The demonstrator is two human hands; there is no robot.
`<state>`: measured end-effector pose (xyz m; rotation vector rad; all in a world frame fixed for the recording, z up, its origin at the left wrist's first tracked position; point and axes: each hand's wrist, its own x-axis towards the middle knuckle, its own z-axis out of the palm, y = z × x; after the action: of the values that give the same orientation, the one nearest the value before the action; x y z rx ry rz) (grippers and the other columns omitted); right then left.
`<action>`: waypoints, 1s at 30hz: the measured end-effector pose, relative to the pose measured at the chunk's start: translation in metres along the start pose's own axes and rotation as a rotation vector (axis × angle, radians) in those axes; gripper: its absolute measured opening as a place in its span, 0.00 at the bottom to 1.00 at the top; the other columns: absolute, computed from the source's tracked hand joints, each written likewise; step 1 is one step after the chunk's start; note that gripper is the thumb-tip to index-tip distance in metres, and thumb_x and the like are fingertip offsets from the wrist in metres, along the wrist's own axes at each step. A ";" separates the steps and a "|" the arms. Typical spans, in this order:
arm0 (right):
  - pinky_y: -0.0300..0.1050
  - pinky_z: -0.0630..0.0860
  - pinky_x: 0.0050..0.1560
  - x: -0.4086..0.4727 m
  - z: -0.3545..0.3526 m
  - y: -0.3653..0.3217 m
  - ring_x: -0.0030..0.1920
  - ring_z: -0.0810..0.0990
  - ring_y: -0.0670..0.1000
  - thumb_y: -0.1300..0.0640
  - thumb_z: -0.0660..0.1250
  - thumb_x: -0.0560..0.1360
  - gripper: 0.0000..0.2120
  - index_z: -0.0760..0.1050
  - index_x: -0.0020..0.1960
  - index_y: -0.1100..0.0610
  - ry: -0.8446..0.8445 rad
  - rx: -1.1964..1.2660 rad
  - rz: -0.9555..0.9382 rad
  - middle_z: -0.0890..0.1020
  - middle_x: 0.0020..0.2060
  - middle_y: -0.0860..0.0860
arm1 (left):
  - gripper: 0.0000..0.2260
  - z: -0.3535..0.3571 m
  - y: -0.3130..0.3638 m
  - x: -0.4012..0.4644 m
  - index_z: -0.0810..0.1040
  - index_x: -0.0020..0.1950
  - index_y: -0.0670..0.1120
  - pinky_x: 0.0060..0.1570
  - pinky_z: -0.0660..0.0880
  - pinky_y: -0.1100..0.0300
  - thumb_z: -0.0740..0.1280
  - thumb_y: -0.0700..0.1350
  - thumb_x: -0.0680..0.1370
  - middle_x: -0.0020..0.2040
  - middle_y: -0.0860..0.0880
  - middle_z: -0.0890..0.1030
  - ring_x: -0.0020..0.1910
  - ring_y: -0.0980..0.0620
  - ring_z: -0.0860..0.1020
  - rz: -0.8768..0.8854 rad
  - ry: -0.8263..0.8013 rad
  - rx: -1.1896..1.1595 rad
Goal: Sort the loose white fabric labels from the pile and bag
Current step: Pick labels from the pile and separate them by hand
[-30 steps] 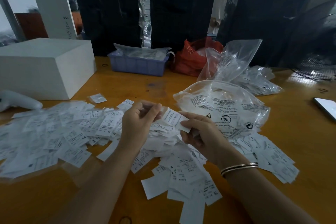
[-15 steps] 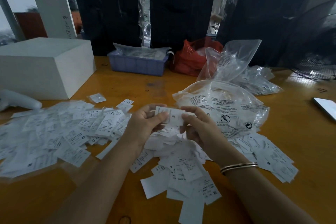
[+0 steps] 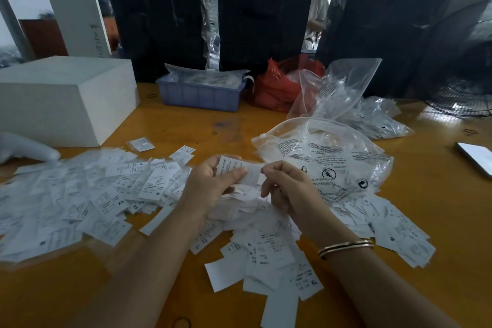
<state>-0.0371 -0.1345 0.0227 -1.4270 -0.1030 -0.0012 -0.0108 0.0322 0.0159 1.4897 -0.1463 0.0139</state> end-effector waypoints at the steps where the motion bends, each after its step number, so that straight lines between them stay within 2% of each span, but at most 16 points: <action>1: 0.34 0.61 0.20 0.000 0.000 0.000 0.20 0.64 0.45 0.62 0.66 0.76 0.07 0.76 0.39 0.56 -0.002 -0.035 -0.010 0.79 0.28 0.55 | 0.06 0.001 0.001 -0.001 0.82 0.45 0.53 0.35 0.77 0.63 0.74 0.45 0.71 0.40 0.49 0.85 0.39 0.52 0.83 -0.001 -0.008 0.008; 5: 0.36 0.60 0.23 0.000 0.002 0.003 0.21 0.65 0.45 0.58 0.70 0.74 0.07 0.77 0.38 0.53 0.028 -0.173 -0.019 0.79 0.27 0.51 | 0.09 0.004 0.001 -0.003 0.81 0.47 0.57 0.39 0.78 0.61 0.75 0.48 0.69 0.43 0.50 0.83 0.41 0.54 0.82 -0.007 -0.062 0.129; 8: 0.35 0.61 0.23 0.001 0.000 0.004 0.22 0.65 0.45 0.56 0.68 0.75 0.06 0.78 0.39 0.53 0.022 -0.184 -0.022 0.77 0.26 0.50 | 0.07 0.003 0.004 -0.003 0.81 0.47 0.55 0.37 0.77 0.64 0.74 0.47 0.71 0.43 0.52 0.84 0.41 0.55 0.83 -0.017 -0.062 0.100; 10: 0.34 0.62 0.25 0.001 -0.001 0.004 0.24 0.66 0.44 0.56 0.64 0.77 0.04 0.77 0.47 0.56 0.009 -0.097 -0.036 0.77 0.28 0.48 | 0.03 -0.001 0.006 -0.002 0.81 0.44 0.54 0.34 0.75 0.68 0.72 0.46 0.73 0.41 0.56 0.84 0.39 0.60 0.81 -0.003 0.021 0.108; 12: 0.34 0.65 0.29 0.003 -0.003 0.003 0.28 0.68 0.44 0.65 0.59 0.77 0.08 0.75 0.53 0.57 0.007 -0.009 -0.054 0.76 0.31 0.48 | 0.03 -0.010 0.008 0.002 0.80 0.45 0.52 0.32 0.73 0.69 0.70 0.44 0.74 0.39 0.57 0.83 0.39 0.61 0.80 0.028 0.181 0.164; 14: 0.34 0.68 0.32 0.005 -0.004 0.003 0.30 0.71 0.42 0.75 0.55 0.73 0.20 0.74 0.54 0.55 0.020 -0.047 -0.054 0.76 0.34 0.48 | 0.04 -0.023 0.008 0.007 0.79 0.49 0.50 0.34 0.73 0.67 0.69 0.43 0.75 0.44 0.56 0.81 0.40 0.59 0.78 0.111 0.383 0.399; 15: 0.34 0.69 0.33 0.005 -0.004 0.004 0.31 0.73 0.41 0.77 0.54 0.72 0.22 0.73 0.55 0.54 0.031 -0.107 -0.052 0.77 0.35 0.48 | 0.06 -0.029 0.007 0.009 0.78 0.52 0.48 0.34 0.71 0.67 0.69 0.42 0.76 0.47 0.54 0.80 0.41 0.57 0.77 0.162 0.467 0.546; 18: 0.33 0.74 0.36 0.005 -0.001 0.005 0.34 0.78 0.42 0.74 0.57 0.75 0.18 0.72 0.58 0.57 0.062 -0.219 -0.075 0.80 0.36 0.48 | 0.13 -0.041 0.001 0.011 0.76 0.59 0.45 0.34 0.70 0.66 0.69 0.38 0.76 0.51 0.47 0.80 0.44 0.52 0.76 0.249 0.566 0.851; 20: 0.35 0.77 0.40 0.004 0.000 0.006 0.38 0.82 0.45 0.72 0.62 0.75 0.15 0.72 0.56 0.56 0.087 -0.194 -0.096 0.80 0.38 0.50 | 0.16 -0.046 -0.004 0.013 0.75 0.62 0.46 0.44 0.74 0.57 0.69 0.39 0.75 0.57 0.45 0.79 0.51 0.48 0.76 0.202 0.564 1.105; 22: 0.37 0.79 0.42 0.003 0.000 0.006 0.42 0.84 0.48 0.70 0.67 0.73 0.15 0.72 0.54 0.54 0.111 -0.130 -0.083 0.80 0.40 0.51 | 0.17 -0.048 -0.006 0.013 0.74 0.64 0.48 0.56 0.69 0.50 0.70 0.42 0.75 0.63 0.44 0.74 0.61 0.44 0.71 0.170 0.566 1.308; 24: 0.38 0.79 0.42 0.002 0.003 0.008 0.44 0.84 0.49 0.67 0.68 0.73 0.13 0.73 0.54 0.56 0.141 -0.065 -0.069 0.82 0.39 0.51 | 0.14 -0.042 -0.005 0.011 0.77 0.61 0.48 0.59 0.65 0.49 0.69 0.44 0.75 0.64 0.45 0.73 0.64 0.44 0.68 0.307 0.535 1.265; 26: 0.36 0.78 0.39 0.001 0.008 0.011 0.41 0.84 0.48 0.64 0.66 0.75 0.06 0.76 0.51 0.57 0.191 -0.073 -0.070 0.84 0.38 0.51 | 0.09 -0.029 -0.004 0.007 0.79 0.56 0.49 0.58 0.67 0.54 0.67 0.48 0.77 0.59 0.49 0.77 0.61 0.49 0.72 0.468 0.391 1.047; 28: 0.40 0.76 0.37 0.002 0.013 0.014 0.36 0.79 0.50 0.60 0.68 0.75 0.02 0.79 0.45 0.55 0.215 -0.115 -0.109 0.84 0.36 0.50 | 0.13 -0.015 -0.003 0.001 0.79 0.52 0.52 0.47 0.71 0.70 0.62 0.58 0.77 0.49 0.55 0.81 0.49 0.61 0.77 0.408 0.118 0.757; 29: 0.43 0.76 0.39 0.003 0.015 0.015 0.37 0.79 0.51 0.59 0.68 0.75 0.04 0.80 0.43 0.54 0.212 -0.138 -0.144 0.84 0.36 0.48 | 0.16 -0.009 -0.002 -0.003 0.78 0.51 0.53 0.39 0.71 0.73 0.59 0.62 0.75 0.44 0.57 0.81 0.43 0.64 0.77 0.345 -0.002 0.651; 30: 0.43 0.77 0.44 0.004 0.017 0.016 0.40 0.81 0.51 0.59 0.66 0.76 0.06 0.80 0.43 0.53 0.197 -0.151 -0.179 0.84 0.39 0.47 | 0.18 -0.005 -0.001 -0.005 0.78 0.50 0.55 0.36 0.70 0.75 0.57 0.65 0.73 0.41 0.59 0.80 0.40 0.66 0.77 0.291 -0.084 0.603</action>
<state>-0.0333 -0.1154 0.0099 -1.5561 -0.0687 -0.3024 -0.0152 0.0370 0.0140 2.0590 -0.4570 0.2490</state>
